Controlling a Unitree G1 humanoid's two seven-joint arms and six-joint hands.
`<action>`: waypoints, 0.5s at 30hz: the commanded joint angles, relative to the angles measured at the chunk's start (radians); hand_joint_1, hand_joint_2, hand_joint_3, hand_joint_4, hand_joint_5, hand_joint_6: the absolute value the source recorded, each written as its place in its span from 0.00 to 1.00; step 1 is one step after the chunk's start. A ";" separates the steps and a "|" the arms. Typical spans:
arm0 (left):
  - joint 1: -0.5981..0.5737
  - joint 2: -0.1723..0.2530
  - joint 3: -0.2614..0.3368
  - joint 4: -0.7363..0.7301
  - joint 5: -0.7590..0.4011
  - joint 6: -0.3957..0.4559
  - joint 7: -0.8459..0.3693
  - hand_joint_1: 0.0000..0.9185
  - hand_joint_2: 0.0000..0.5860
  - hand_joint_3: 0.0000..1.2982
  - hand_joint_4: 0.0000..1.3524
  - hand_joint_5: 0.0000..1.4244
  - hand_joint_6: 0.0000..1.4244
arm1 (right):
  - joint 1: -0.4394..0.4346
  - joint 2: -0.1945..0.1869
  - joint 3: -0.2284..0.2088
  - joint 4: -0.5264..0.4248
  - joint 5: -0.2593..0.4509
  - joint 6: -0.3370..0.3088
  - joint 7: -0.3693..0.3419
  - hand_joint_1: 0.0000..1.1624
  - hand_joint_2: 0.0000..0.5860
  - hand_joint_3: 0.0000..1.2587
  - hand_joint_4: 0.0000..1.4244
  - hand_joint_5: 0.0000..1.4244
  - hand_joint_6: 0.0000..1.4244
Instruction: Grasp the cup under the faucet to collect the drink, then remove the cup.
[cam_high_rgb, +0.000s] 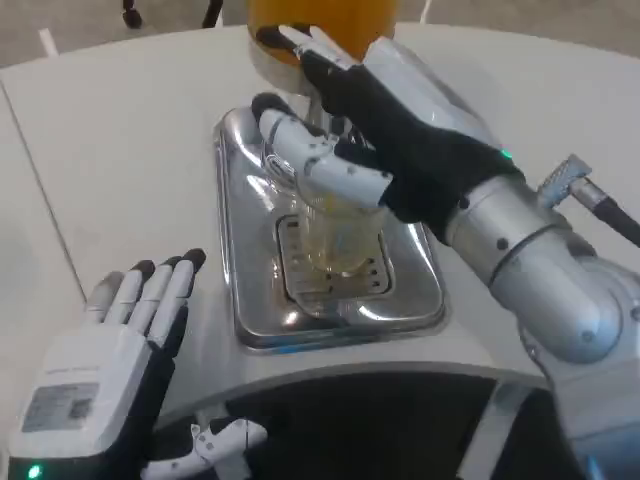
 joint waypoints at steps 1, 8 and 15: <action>-0.017 -0.019 -0.002 0.027 -0.012 0.002 0.015 0.12 0.11 0.00 0.00 0.00 0.00 | -0.015 -0.041 0.119 -0.021 -0.124 -0.015 0.103 0.11 0.89 0.08 0.00 0.02 0.05; -0.091 -0.076 0.018 0.065 -0.061 0.038 0.032 0.11 0.09 0.00 0.00 0.00 0.00 | 0.018 0.008 0.078 -0.040 -0.181 0.012 0.148 0.12 0.91 0.08 0.00 0.03 0.06; -0.186 -0.103 -0.008 0.120 -0.060 0.059 0.052 0.20 0.09 0.00 0.00 0.00 0.00 | 0.018 0.038 0.070 -0.027 -0.219 0.011 0.177 0.13 0.92 0.08 0.00 0.03 0.06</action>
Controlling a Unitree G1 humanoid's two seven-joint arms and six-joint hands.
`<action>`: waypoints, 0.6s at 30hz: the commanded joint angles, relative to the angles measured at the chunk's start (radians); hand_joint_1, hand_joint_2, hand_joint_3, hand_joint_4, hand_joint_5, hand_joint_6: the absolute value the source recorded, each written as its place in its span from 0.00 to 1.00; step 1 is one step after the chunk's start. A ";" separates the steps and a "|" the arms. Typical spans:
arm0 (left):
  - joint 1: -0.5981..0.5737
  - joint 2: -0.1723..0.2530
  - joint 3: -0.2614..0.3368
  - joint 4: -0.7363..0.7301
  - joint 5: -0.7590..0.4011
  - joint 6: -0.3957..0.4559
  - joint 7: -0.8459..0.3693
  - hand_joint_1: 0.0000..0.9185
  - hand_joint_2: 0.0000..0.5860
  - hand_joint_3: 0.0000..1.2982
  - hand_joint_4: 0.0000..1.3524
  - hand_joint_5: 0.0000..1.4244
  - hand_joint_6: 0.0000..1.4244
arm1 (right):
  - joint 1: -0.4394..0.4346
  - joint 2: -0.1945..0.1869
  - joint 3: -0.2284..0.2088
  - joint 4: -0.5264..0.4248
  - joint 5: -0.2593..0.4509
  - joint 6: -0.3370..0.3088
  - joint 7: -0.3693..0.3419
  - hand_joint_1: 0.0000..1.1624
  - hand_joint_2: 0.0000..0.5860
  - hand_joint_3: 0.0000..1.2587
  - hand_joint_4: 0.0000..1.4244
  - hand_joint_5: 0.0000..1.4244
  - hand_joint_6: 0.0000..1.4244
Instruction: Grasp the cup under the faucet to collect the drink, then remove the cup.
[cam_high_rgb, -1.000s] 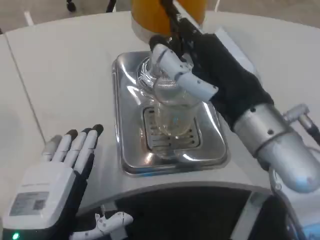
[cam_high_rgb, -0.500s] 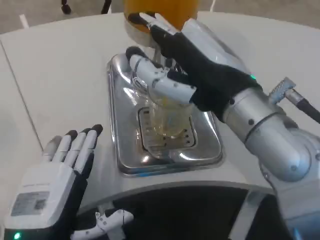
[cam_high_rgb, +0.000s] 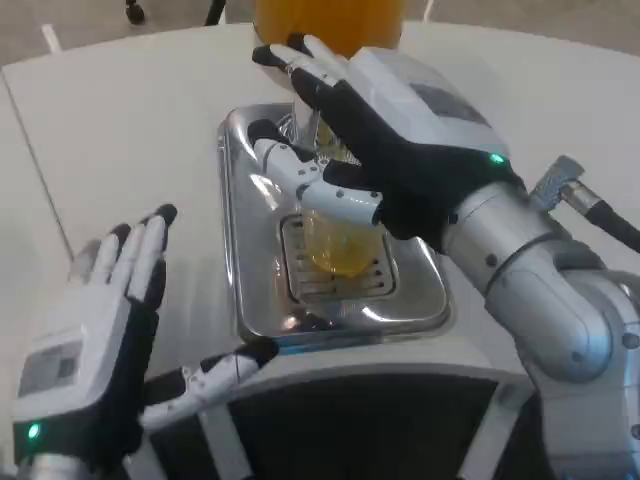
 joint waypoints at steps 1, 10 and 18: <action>-0.047 -0.018 -0.028 0.039 0.010 0.012 0.026 0.22 0.09 0.00 0.00 0.00 0.00 | 0.023 0.030 0.021 0.008 -0.006 -0.006 0.054 0.13 0.92 0.08 0.00 0.03 0.06; -0.135 -0.047 -0.084 0.117 0.000 0.013 0.051 0.27 0.09 0.00 0.00 0.00 0.00 | 0.075 -0.012 -0.067 -0.092 -0.016 0.003 0.144 0.14 0.92 0.08 0.00 0.03 0.06; -0.190 -0.058 -0.105 0.174 -0.018 0.018 0.062 0.28 0.08 0.00 0.00 0.00 0.00 | 0.099 -0.005 -0.090 -0.108 -0.028 -0.006 0.156 0.17 0.92 0.08 0.00 0.03 0.06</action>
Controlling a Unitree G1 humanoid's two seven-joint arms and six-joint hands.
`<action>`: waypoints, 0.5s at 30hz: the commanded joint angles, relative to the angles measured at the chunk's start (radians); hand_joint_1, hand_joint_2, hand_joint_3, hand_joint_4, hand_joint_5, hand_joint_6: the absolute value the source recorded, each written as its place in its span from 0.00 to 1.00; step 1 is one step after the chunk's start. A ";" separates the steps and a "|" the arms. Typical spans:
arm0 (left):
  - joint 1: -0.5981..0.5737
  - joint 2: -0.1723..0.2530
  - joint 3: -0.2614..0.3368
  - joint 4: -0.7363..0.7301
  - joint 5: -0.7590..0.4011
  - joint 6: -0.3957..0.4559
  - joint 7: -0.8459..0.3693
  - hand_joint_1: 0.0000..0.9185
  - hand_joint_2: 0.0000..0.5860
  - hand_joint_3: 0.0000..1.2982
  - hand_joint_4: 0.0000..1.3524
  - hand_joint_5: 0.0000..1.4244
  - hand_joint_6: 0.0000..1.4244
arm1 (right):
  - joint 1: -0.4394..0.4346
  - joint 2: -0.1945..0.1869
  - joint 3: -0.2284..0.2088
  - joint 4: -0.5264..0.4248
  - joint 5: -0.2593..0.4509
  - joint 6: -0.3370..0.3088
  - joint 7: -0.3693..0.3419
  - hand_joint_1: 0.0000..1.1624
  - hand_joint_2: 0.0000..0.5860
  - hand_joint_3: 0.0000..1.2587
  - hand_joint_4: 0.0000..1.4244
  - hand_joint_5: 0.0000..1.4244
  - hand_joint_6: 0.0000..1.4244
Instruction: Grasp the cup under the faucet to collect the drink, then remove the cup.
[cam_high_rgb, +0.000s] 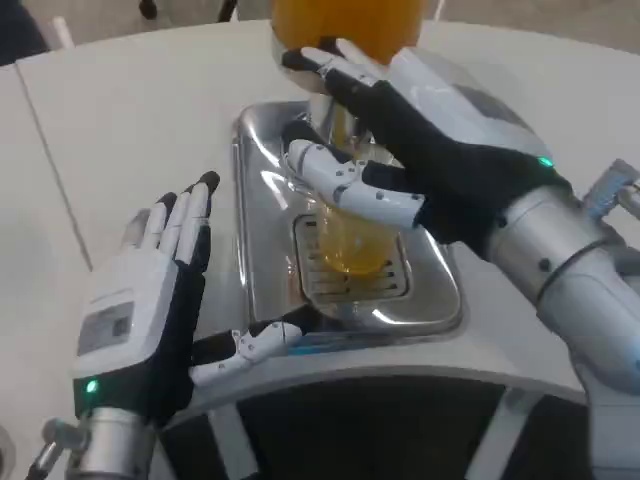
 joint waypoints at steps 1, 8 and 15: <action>-0.025 -0.016 -0.021 0.037 -0.003 0.005 0.019 0.28 0.08 0.00 0.00 0.00 0.00 | 0.034 0.007 0.016 -0.008 0.004 -0.011 0.032 0.18 0.92 0.08 0.00 0.03 0.06; -0.036 -0.016 -0.039 0.056 -0.010 -0.003 0.019 0.28 0.08 0.00 0.00 0.00 0.00 | 0.088 0.098 -0.059 -0.011 0.048 0.037 -0.028 0.18 0.92 0.08 0.00 0.03 0.06; -0.044 -0.016 -0.052 0.068 -0.011 -0.002 0.021 0.16 0.09 0.00 0.00 0.00 0.00 | 0.213 0.165 -0.112 -0.088 0.001 -0.047 -0.238 0.24 0.97 0.06 0.00 0.01 0.06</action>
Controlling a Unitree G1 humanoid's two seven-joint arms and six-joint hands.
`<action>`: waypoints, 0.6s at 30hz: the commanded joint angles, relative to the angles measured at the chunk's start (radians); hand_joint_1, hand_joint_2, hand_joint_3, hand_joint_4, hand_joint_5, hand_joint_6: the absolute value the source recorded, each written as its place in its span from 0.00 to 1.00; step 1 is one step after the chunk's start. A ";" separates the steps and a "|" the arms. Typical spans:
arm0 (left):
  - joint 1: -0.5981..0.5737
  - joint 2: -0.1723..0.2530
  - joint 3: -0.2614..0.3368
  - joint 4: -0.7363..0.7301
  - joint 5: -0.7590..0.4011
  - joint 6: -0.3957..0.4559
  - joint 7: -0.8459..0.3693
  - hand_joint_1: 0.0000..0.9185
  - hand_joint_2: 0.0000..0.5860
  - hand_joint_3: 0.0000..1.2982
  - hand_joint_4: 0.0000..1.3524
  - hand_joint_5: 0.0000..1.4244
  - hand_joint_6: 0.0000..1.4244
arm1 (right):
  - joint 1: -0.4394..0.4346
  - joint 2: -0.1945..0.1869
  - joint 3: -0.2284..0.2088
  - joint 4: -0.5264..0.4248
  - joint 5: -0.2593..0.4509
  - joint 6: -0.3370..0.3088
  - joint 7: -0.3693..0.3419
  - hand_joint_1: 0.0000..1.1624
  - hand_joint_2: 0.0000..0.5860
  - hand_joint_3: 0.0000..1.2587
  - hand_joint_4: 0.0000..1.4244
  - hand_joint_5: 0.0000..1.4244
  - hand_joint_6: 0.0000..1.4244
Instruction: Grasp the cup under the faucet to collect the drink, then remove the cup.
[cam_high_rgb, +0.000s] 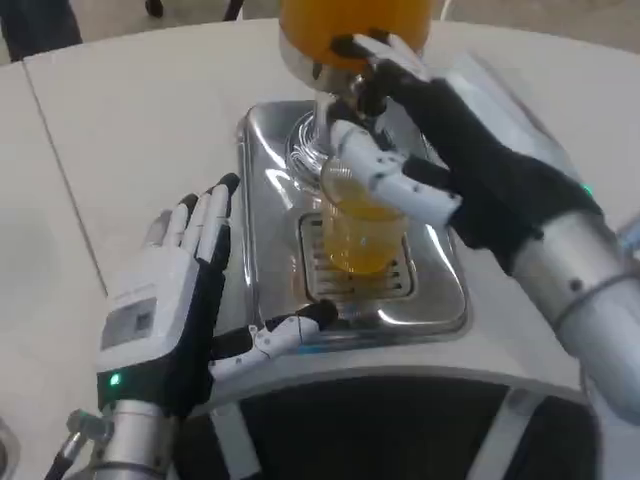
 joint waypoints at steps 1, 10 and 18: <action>-0.004 -0.003 -0.015 0.015 -0.005 -0.006 0.010 0.15 0.09 0.00 0.00 0.00 0.00 | 0.072 0.024 -0.031 -0.042 -0.021 -0.051 -0.092 0.25 0.96 0.05 0.00 0.00 0.05; -0.023 -0.005 -0.031 0.039 -0.015 -0.015 0.004 0.07 0.12 0.00 0.00 0.00 0.00 | 0.268 -0.139 -0.055 -0.161 -0.124 -0.204 -0.032 0.33 0.95 0.03 0.00 0.00 0.04; -0.051 0.002 -0.045 0.066 -0.020 -0.018 0.007 0.07 0.12 0.00 0.00 0.00 0.00 | 0.531 -0.219 -0.152 -0.220 -0.155 -0.429 -0.073 0.40 0.95 0.00 0.00 0.00 0.03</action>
